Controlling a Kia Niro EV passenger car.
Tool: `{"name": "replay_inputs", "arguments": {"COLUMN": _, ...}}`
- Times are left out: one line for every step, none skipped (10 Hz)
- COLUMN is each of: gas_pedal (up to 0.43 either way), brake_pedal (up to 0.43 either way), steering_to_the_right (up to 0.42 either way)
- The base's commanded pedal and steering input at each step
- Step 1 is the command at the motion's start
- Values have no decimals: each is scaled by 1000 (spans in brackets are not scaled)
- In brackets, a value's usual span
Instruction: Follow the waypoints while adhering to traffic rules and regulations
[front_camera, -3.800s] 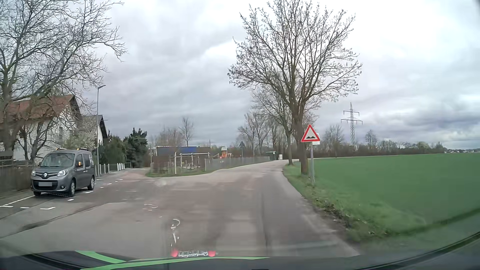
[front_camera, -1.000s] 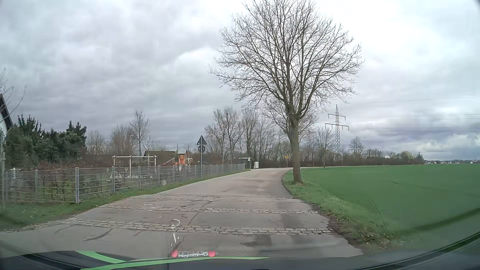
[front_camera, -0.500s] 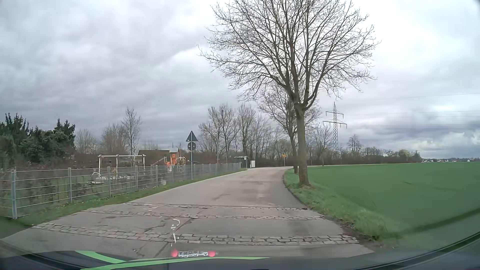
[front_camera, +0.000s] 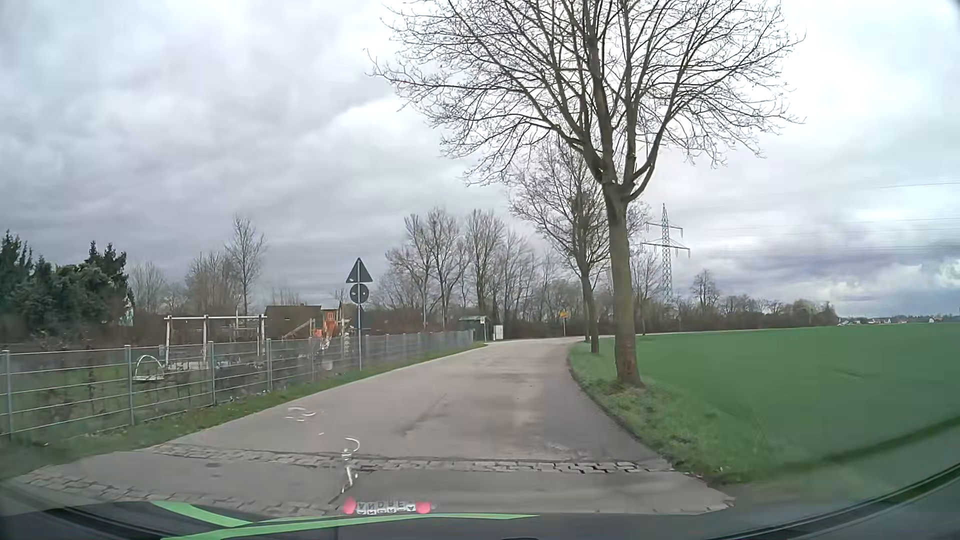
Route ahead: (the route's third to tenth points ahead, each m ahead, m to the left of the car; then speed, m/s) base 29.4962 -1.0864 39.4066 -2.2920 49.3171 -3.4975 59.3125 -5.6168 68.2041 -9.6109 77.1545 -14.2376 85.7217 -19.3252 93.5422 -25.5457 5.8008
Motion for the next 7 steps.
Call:
{"name": "replay_inputs", "arguments": {"gas_pedal": 67, "brake_pedal": 0, "steering_to_the_right": 25}}
{"name": "replay_inputs", "arguments": {"gas_pedal": 67, "brake_pedal": 0, "steering_to_the_right": 25}}
{"name": "replay_inputs", "arguments": {"gas_pedal": 67, "brake_pedal": 0, "steering_to_the_right": 24}}
{"name": "replay_inputs", "arguments": {"gas_pedal": 79, "brake_pedal": 0, "steering_to_the_right": 24}}
{"name": "replay_inputs", "arguments": {"gas_pedal": 110, "brake_pedal": 0, "steering_to_the_right": 25}}
{"name": "replay_inputs", "arguments": {"gas_pedal": 130, "brake_pedal": 0, "steering_to_the_right": 25}}
{"name": "replay_inputs", "arguments": {"gas_pedal": 130, "brake_pedal": 0, "steering_to_the_right": 25}}
